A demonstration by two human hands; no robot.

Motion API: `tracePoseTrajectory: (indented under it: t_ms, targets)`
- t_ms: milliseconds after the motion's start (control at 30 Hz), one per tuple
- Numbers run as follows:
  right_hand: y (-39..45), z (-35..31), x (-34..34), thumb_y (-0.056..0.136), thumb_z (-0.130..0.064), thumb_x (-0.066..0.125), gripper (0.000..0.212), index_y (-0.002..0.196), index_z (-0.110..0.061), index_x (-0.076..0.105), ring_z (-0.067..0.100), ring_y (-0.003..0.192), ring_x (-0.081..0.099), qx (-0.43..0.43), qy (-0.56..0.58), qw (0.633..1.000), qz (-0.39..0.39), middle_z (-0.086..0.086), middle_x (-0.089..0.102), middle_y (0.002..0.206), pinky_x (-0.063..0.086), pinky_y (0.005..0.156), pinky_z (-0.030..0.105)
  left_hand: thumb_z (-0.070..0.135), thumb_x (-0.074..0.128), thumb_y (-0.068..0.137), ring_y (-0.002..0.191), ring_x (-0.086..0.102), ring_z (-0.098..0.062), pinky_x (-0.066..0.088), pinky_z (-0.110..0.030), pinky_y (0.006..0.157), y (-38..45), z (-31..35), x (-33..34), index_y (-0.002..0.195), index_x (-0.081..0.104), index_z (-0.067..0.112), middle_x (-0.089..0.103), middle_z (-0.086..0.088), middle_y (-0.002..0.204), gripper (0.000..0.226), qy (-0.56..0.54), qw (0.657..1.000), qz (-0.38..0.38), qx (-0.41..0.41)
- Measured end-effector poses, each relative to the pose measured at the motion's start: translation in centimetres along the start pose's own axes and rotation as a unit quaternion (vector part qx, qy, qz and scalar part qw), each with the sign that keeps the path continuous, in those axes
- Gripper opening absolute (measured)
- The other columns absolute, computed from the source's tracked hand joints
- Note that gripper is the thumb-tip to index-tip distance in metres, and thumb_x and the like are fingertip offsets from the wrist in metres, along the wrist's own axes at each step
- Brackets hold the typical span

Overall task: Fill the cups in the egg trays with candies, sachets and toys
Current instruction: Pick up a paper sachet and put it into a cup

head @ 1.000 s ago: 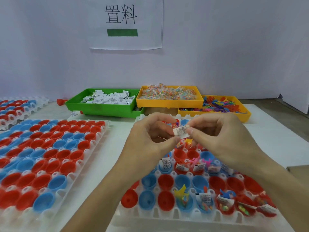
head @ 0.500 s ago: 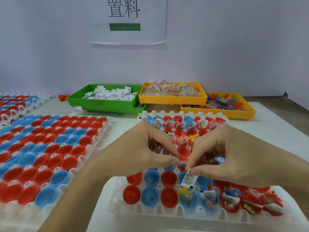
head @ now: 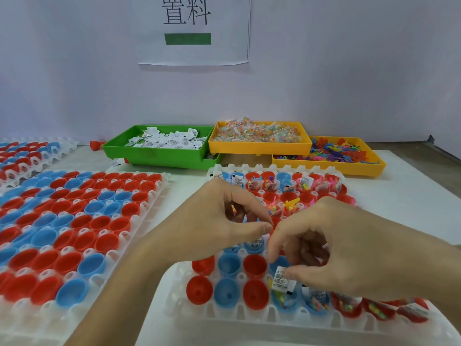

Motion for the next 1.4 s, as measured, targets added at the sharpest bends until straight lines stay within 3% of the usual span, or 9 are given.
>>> tracePoseTrajectory:
  t_ms: [233,367,633,833,1000,1133,1267,1333,1400]
  targets:
    - [0.4,-0.1,0.4,0.087,-0.028,0.074,0.011,0.092,-0.037,0.077,0.002,0.072,0.066,0.003,-0.012,1.000,0.002,-0.026,0.068,0.076,0.057,0.064,0.019,0.020,0.077,0.085,0.066,0.059,-0.021,0.049,-0.032,0.058,0.0,-0.3,0.0,0.084,0.080,0.026,0.070,0.002,0.075,0.007,-0.013,1.000,0.012,0.005]
    - [0.1,0.5,2.5,0.091,-0.025,0.070,0.004,0.088,-0.027,0.073,-0.002,0.070,0.062,0.055,0.060,0.997,0.012,-0.024,0.062,0.069,0.056,0.076,0.032,0.021,0.076,0.085,0.063,0.057,-0.014,0.050,-0.028,0.057,0.2,-0.5,0.1,0.084,0.080,0.026,0.069,0.004,0.074,0.006,-0.008,1.000,0.012,0.010]
    - [0.2,0.1,2.0,0.088,-0.031,0.072,0.005,0.091,-0.028,0.073,-0.001,0.072,0.062,0.062,0.039,0.997,0.016,-0.026,0.061,0.069,0.055,0.079,0.033,0.023,0.073,0.089,0.064,0.058,-0.003,0.048,-0.018,0.059,0.2,-0.5,0.1,0.085,0.079,0.026,0.069,0.008,0.073,0.008,-0.008,0.999,0.021,0.028]
    - [0.2,-0.9,0.0,0.088,-0.036,0.073,0.013,0.099,-0.042,0.077,0.002,0.079,0.061,0.008,-0.034,0.999,-0.020,-0.024,0.065,0.080,0.047,0.070,0.014,0.022,0.072,0.089,0.070,0.063,-0.021,0.053,-0.034,0.062,0.1,-0.5,0.0,0.087,0.079,0.028,0.071,-0.003,0.078,0.010,-0.025,0.998,0.040,0.032]
    - [-0.1,-0.4,-1.3,0.090,-0.044,0.066,0.012,0.098,-0.047,0.074,0.015,0.076,0.062,-0.007,-0.033,0.998,0.052,-0.014,0.070,0.083,0.050,0.065,0.026,0.031,0.068,0.086,0.075,0.063,-0.031,0.051,-0.046,0.070,0.3,-0.7,-0.1,0.084,0.078,0.025,0.070,-0.009,0.077,0.011,-0.026,0.996,0.088,0.017]
    - [-0.6,1.9,-3.8,0.088,-0.041,0.064,0.015,0.097,-0.043,0.076,0.004,0.073,0.065,0.033,-0.002,0.983,0.180,-0.019,0.073,0.085,0.050,0.060,0.014,0.021,0.068,0.089,0.066,0.058,-0.005,0.045,-0.018,0.057,0.4,-1.8,-1.3,0.080,0.077,0.027,0.070,0.010,0.074,0.015,0.008,0.977,0.212,-0.026]
    - [-1.4,8.1,-7.1,0.098,-0.022,0.059,0.020,0.104,-0.034,0.073,0.008,0.090,0.069,0.149,-0.005,0.912,0.381,-0.015,0.074,0.095,0.057,0.080,0.031,0.027,0.058,0.096,0.084,0.061,0.003,0.041,-0.014,0.063,0.1,-4.2,-3.0,0.091,0.071,0.032,0.067,0.022,0.083,0.015,0.009,0.920,0.361,-0.149]
    - [-2.0,11.3,-8.5,0.099,-0.015,0.054,0.020,0.107,-0.025,0.070,0.019,0.099,0.068,0.214,0.028,0.867,0.450,-0.002,0.073,0.105,0.054,0.092,0.043,0.029,0.054,0.099,0.091,0.058,0.001,0.039,-0.017,0.067,0.0,-5.4,-3.3,0.100,0.067,0.029,0.061,0.023,0.092,0.014,-0.015,0.900,0.391,-0.194]
    - [-2.0,14.0,-9.8,0.098,-0.014,0.053,0.021,0.110,-0.020,0.070,0.022,0.106,0.065,0.266,0.023,0.835,0.481,0.005,0.071,0.114,0.051,0.093,0.041,0.033,0.049,0.101,0.095,0.056,-0.006,0.039,-0.023,0.077,-0.1,-6.5,-3.4,0.113,0.065,0.024,0.061,0.014,0.103,0.022,-0.033,0.888,0.400,-0.225]
Point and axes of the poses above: each hand's wrist, its own y-axis towards the middle knuckle, its own x-axis out of the palm, z = x × y, the point moved 3 cm from there along y, towards the middle knuckle
